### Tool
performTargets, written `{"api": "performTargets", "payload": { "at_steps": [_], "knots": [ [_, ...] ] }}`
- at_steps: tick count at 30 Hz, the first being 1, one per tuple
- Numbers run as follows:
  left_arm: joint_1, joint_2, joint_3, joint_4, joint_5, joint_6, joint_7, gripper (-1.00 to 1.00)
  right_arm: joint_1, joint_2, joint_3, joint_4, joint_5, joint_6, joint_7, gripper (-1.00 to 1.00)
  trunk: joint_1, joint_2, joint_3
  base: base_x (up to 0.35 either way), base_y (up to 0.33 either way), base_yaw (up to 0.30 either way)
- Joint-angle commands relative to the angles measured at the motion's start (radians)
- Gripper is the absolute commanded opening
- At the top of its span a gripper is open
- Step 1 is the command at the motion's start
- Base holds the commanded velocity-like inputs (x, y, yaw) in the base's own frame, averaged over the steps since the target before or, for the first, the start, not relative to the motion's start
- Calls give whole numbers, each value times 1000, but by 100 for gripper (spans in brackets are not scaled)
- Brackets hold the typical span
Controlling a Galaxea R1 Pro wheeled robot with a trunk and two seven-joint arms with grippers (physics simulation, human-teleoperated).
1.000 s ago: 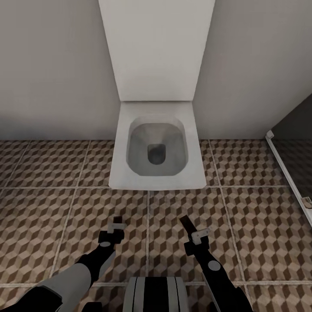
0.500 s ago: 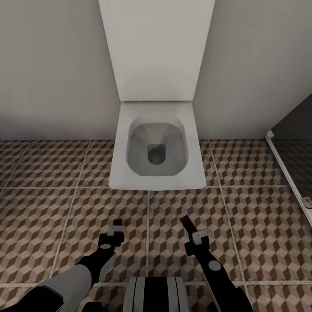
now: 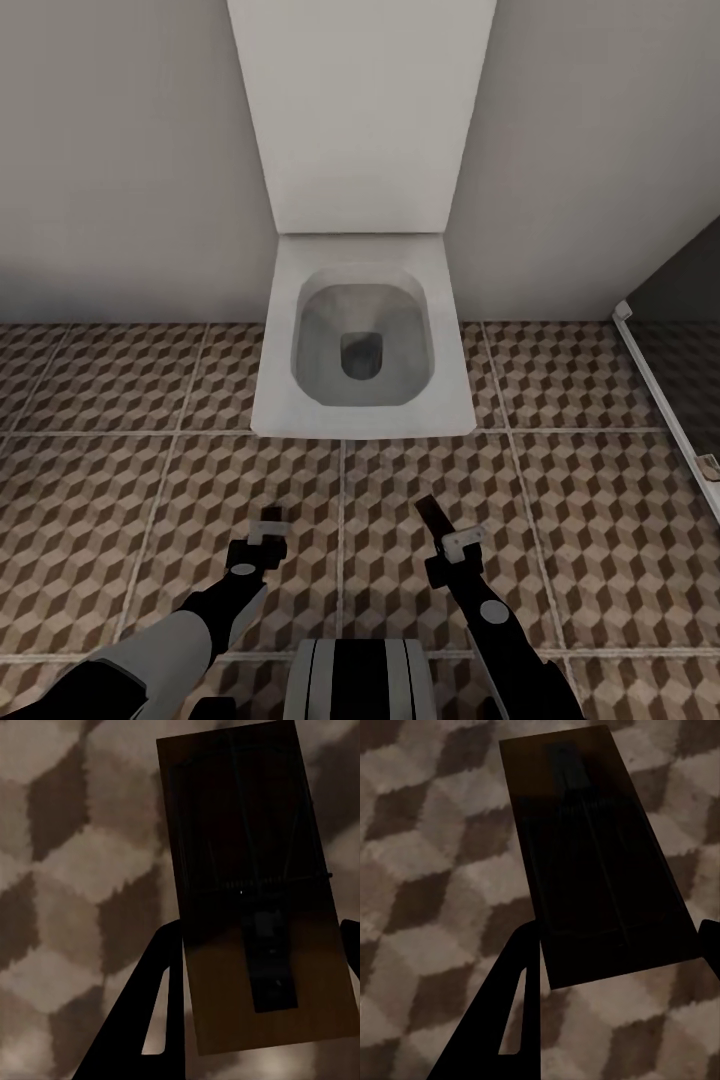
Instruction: Take the four mousetraps from the cabinet in the bathroom and place them on the bathroom floor. Make sure all four end up on the same floor surface, and ensure that at least two of them are either under or directly next to the same bathroom sink.
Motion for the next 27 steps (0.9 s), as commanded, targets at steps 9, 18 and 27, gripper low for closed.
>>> {"api": "performTargets", "payload": {
  "at_steps": [9,18,27],
  "knots": [
    [-1,0,-9,1,8,-4,8,-100,0,3,-1,-3,8,6,-4,-100,0,0,-1,0,0,0],
    [-1,0,-9,1,8,-4,8,-100,0,3,-1,-2,7,6,-3,-100,0,0,-10,0,0,0],
    [-1,0,-9,1,8,-4,8,-100,0,4,0,-2,7,6,-2,-100,0,0,-23,0,0,0]
  ]
}}
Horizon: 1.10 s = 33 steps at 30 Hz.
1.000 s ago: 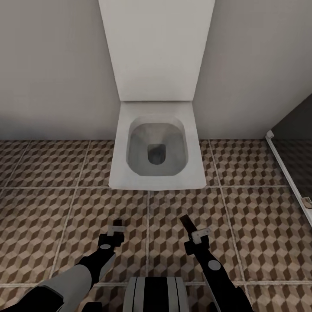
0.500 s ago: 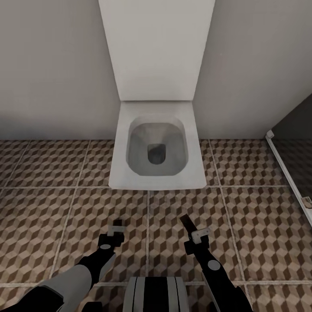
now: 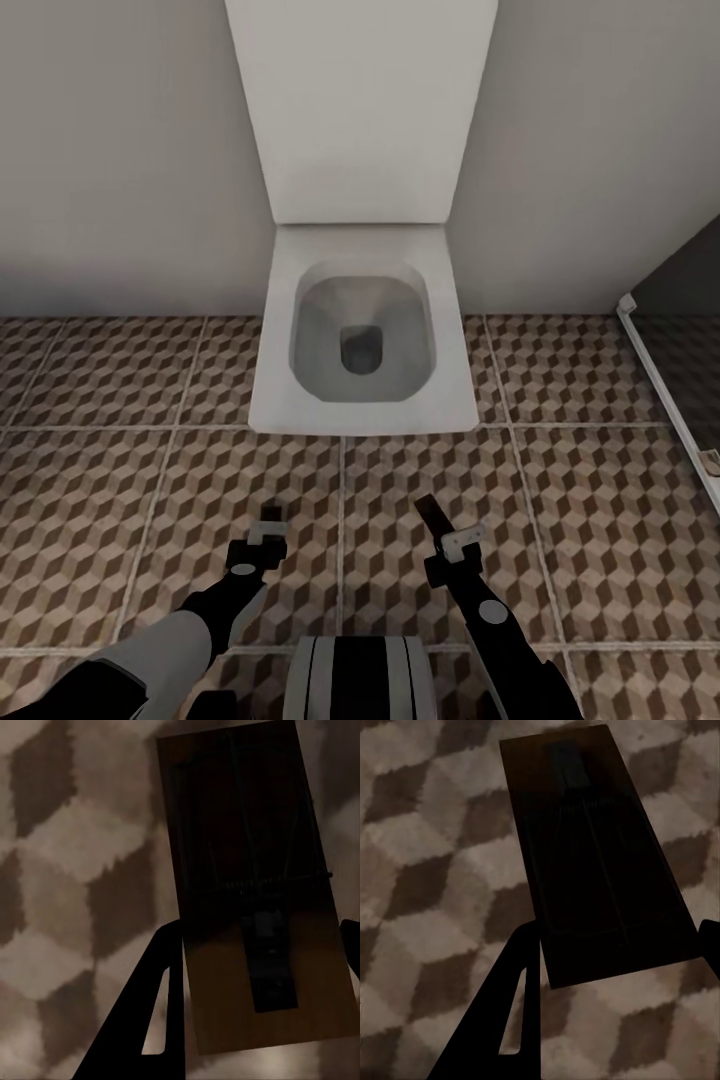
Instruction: Take the four mousetraps from the cabinet in the bathroom and place them on the bathroom floor. Make sure all four end up on the same floor surface, and ensure that at least two of them are either under or directly next to the same bathroom sink.
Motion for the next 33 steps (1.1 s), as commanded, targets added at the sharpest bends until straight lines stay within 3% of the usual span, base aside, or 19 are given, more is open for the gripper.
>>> {"api": "performTargets", "payload": {
  "at_steps": [1,17,23,33],
  "knots": [
    [-1,0,-9,1,8,-3,8,-100,0,1,-1,-2,8,5,5,-100,0,0,-2,0,0,0],
    [-1,-4,-11,-38,7,-9,13,-100,0,0,0,0,8,4,10,-100,0,0,-9,0,0,0],
    [-1,-5,-11,-41,7,-50,14,-100,0,0,0,1,7,4,12,-100,0,0,-9,0,0,0],
    [-1,-11,-52,-52,7,-79,14,-100,0,0,1,7,7,4,13,-100,0,0,-9,0,0,0]
  ]
}}
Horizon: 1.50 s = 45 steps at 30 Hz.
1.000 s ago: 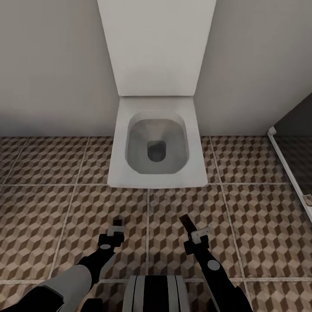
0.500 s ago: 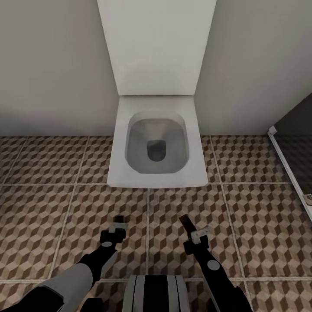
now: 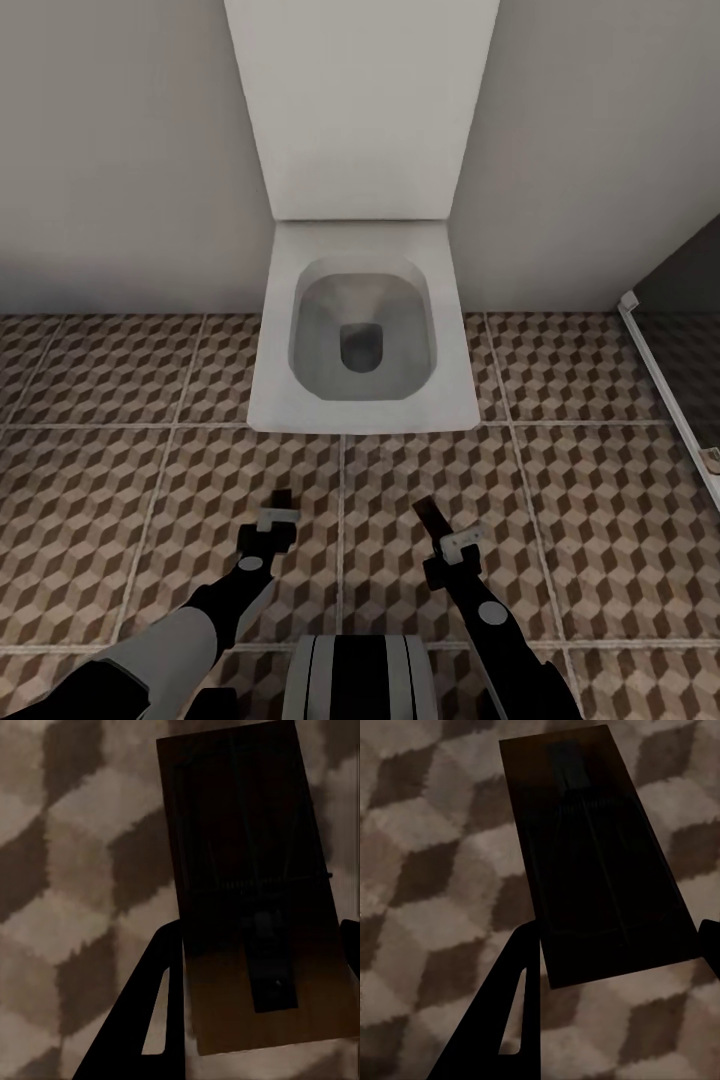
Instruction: Take the four mousetraps from the cabinet in the bathroom and place them on the bathroom floor. Make sure all four end up on the same floor surface, and ensure that at least two of them are either under or directly next to the same bathroom sink.
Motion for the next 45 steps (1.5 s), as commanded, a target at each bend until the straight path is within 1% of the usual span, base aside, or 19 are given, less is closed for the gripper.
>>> {"api": "performTargets", "payload": {
  "at_steps": [1,9,26,45],
  "knots": [
    [-1,0,-11,-3,8,-10,9,-100,0,1,-1,-2,8,5,5,-100,0,0,0,0,0,0],
    [-1,2,-16,-9,8,-22,9,-100,0,1,-2,-1,8,6,5,-100,0,0,-3,0,0,0],
    [-1,1,-17,-7,9,-23,7,-100,0,1,-2,-1,8,6,5,-100,0,0,-27,0,0,0],
    [-1,1,-17,-6,9,-21,7,-100,0,1,-2,-1,8,6,5,-100,0,0,-34,0,0,0]
  ]
}}
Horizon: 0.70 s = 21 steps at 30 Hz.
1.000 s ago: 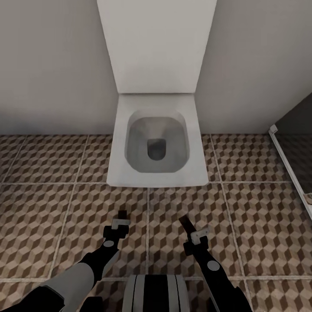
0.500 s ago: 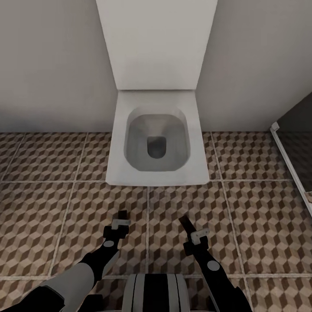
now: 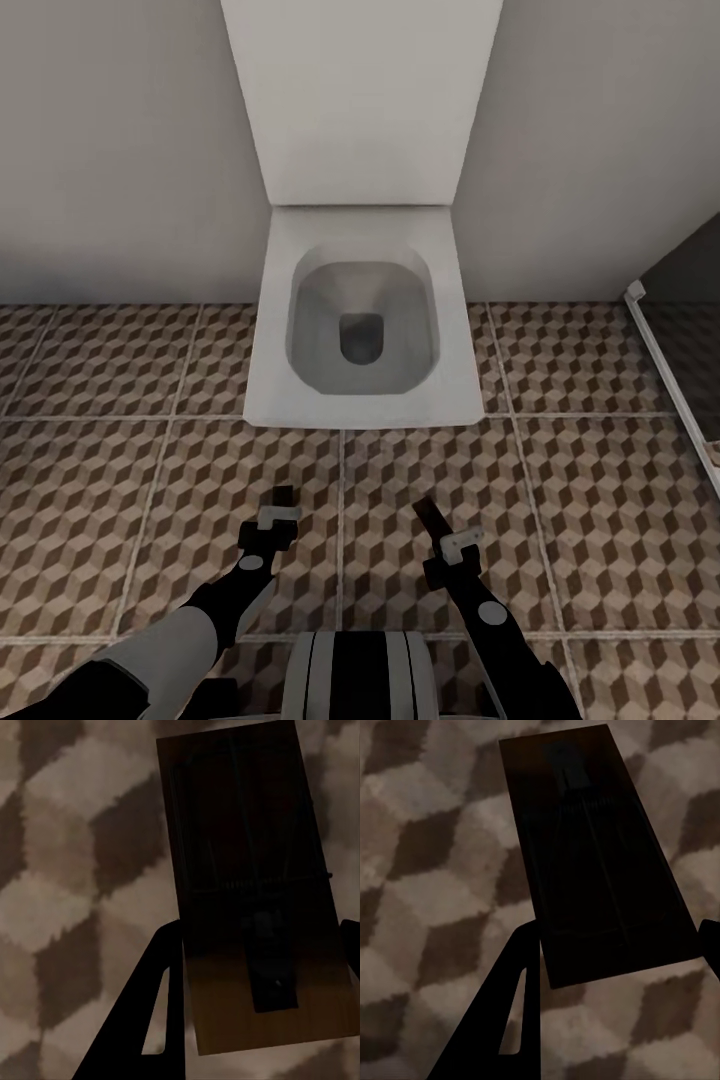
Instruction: Take the four mousetraps from the cabinet in the bathroom and place them on the bathroom floor. Make sure all four end up on the same floor surface, and ensure that at least two of them are either under or directly next to the same bathroom sink.
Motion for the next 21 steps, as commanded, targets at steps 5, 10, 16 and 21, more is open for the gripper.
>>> {"api": "performTargets", "payload": {
  "at_steps": [5,10,16,21],
  "knots": [
    [-1,0,-9,2,8,-3,9,-100,0,0,-1,-2,8,5,5,-100,0,0,-3,0,0,0],
    [-1,0,-10,2,8,-3,8,-100,0,0,-1,-2,8,4,5,-100,0,0,-4,0,0,0],
    [-1,0,-10,2,8,-2,9,-100,0,0,-1,-2,8,4,5,-100,0,0,-4,0,0,0],
    [-1,0,-10,3,8,-2,9,-100,0,0,-2,-2,9,4,5,-100,0,0,-5,0,0,0]
  ]
}}
